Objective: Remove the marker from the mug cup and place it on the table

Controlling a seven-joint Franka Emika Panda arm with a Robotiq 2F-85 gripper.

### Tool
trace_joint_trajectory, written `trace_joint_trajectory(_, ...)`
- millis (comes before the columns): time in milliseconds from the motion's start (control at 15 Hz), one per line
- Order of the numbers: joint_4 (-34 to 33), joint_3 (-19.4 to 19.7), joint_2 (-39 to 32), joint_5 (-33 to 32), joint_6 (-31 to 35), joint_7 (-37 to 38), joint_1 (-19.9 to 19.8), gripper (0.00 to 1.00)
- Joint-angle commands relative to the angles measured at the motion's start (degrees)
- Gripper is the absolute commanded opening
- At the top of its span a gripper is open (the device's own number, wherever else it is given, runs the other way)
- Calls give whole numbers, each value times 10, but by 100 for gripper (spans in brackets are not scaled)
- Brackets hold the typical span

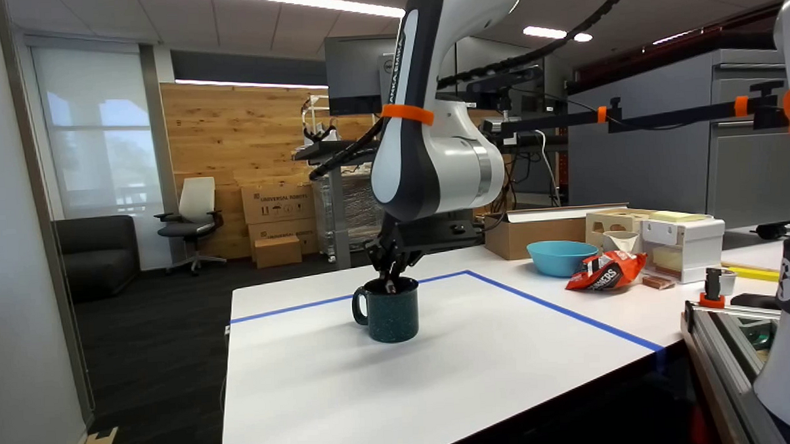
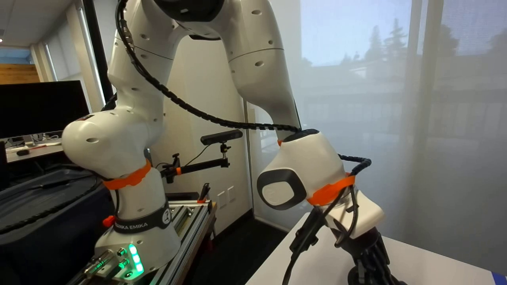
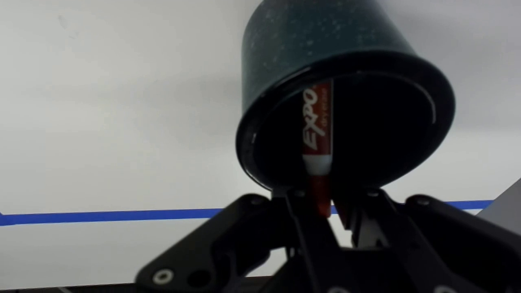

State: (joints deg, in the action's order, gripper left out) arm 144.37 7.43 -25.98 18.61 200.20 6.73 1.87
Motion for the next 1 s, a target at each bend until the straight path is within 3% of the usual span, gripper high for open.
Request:
trace_joint_trajectory(0,19,19,29,7,-2,-4,24,5)
trace_joint_trajectory(467,44,64,120,31,-26,-27,65,5)
trace_joint_trajectory(933,12,152,151,59,-21,-74,89,5)
